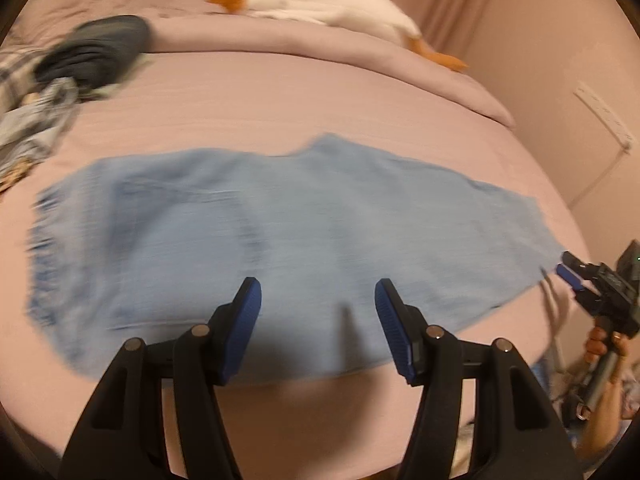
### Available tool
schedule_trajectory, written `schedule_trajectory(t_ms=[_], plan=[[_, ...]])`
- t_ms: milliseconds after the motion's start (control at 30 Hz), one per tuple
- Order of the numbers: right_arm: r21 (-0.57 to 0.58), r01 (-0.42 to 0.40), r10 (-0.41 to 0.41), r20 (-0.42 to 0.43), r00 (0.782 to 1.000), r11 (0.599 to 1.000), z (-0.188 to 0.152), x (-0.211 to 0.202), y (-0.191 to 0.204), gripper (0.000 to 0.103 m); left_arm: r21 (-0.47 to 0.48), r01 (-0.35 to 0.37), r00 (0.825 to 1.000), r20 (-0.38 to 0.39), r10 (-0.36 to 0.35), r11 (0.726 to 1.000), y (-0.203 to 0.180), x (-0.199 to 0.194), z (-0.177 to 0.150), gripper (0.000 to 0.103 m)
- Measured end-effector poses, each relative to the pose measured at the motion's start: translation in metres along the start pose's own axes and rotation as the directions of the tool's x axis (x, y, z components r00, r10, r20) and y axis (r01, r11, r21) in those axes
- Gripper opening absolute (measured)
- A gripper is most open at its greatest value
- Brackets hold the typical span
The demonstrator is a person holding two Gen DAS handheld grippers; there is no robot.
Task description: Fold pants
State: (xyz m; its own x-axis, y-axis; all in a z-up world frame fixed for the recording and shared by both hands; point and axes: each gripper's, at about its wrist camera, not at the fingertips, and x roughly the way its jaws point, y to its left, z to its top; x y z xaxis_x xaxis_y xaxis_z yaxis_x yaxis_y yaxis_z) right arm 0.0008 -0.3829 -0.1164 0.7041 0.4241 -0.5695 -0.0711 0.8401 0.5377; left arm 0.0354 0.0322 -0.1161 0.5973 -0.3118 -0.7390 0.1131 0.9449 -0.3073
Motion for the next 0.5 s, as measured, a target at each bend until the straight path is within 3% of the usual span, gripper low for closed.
schedule_trajectory(t_ms=[133,233,400,500], plan=[[0.212,0.06,-0.081,0.089,0.993,0.975,0.003,-0.029,-0.061,0.039,0.022,0.112,0.993,-0.044,-0.111,0.993,-0.034,0.026,0.013,0.059],[0.337,0.06,-0.106,0.12,0.987,0.94,0.003,-0.037,-0.093,0.039,0.01,0.173,0.983,-0.069,-0.172,0.985,-0.051,0.045,0.021,0.059],[0.424,0.032,-0.101,0.143,0.985,0.905,0.013,-0.022,-0.119,0.039,-0.027,0.259,0.961,-0.097,-0.261,0.965,-0.076,0.076,0.028,0.059],[0.433,0.004,-0.084,0.165,0.983,0.901,0.023,-0.009,-0.117,0.039,-0.025,0.27,0.954,-0.126,-0.271,0.963,-0.09,0.088,0.028,0.057]])
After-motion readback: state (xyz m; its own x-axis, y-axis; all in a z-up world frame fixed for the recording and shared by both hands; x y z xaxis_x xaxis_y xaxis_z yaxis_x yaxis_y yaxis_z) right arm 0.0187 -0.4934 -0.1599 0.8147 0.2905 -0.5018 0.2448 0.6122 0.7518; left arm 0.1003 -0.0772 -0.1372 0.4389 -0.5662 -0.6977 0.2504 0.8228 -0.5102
